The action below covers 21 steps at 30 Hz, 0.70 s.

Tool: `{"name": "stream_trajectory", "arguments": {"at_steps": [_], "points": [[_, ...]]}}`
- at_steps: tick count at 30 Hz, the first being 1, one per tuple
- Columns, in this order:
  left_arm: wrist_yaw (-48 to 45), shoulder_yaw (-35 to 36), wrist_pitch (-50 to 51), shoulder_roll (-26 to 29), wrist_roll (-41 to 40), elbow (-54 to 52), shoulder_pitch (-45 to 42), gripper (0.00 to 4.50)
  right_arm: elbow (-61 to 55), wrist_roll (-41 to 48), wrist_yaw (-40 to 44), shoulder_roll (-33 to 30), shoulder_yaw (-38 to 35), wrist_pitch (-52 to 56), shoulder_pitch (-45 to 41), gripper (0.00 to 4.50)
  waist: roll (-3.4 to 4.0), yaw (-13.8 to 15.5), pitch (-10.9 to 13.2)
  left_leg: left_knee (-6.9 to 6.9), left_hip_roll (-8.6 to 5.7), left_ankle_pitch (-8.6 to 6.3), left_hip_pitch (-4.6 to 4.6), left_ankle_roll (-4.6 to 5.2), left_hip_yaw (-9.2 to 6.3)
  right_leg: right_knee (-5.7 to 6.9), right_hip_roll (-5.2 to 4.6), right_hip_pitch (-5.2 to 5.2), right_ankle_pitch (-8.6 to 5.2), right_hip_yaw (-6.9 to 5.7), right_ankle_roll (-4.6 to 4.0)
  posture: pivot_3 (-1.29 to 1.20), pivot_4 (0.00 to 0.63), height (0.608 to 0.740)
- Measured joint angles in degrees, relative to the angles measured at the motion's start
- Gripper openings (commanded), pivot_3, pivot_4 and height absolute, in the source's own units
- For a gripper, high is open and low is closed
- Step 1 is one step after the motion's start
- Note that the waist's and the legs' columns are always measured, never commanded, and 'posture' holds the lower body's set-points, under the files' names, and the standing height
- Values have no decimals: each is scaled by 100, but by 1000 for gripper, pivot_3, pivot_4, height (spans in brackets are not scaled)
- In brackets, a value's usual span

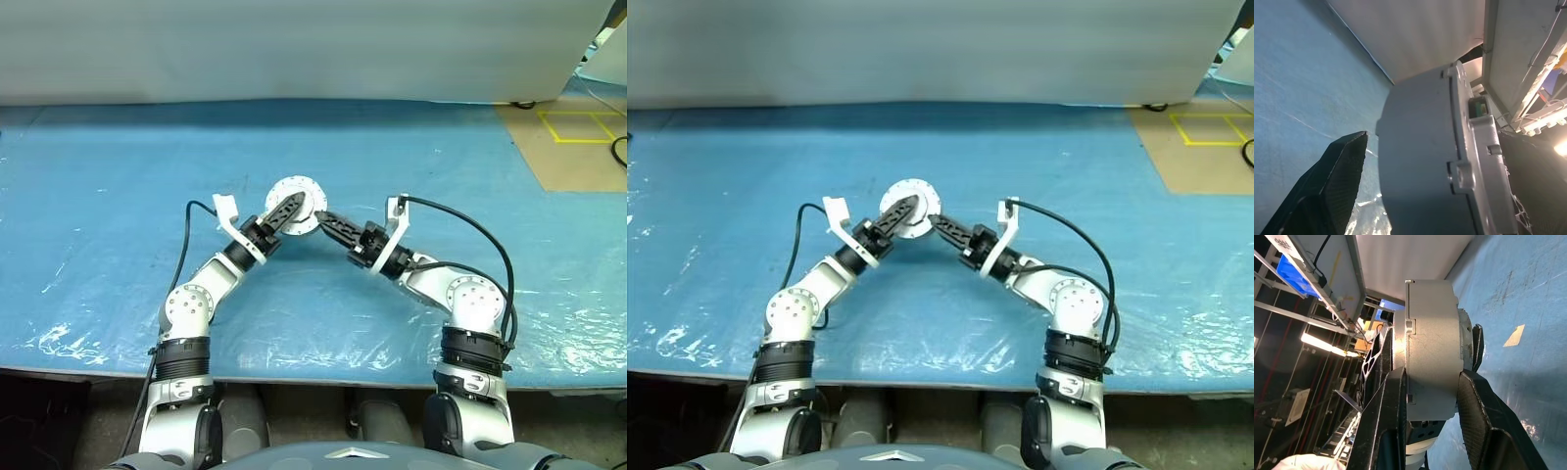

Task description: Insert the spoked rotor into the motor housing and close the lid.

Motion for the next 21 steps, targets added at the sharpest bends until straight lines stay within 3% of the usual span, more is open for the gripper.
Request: {"name": "stream_trajectory", "arguments": {"at_steps": [4,5,21], "points": [[-80,67,280,33,-372,14,-14,2930,6,105,34,-22,-11,-86,0,1092,-1,0,1,1,0,0,-4,0,0,0,0,-3,0,0,0,0,150,740],[-120,87,294,35,-451,14,-19,2813,6,148,68,-24,-18,-110,0,1092,-1,0,0,1,0,0,-2,0,0,0,1,-1,0,-1,0,0,150,740],[-30,113,279,18,-758,43,-48,2704,158,397,17,-37,1,-271,-74,1092,-1,4,0,6,0,0,-2,0,-4,3,0,2,0,-3,0,0,150,740]]}}
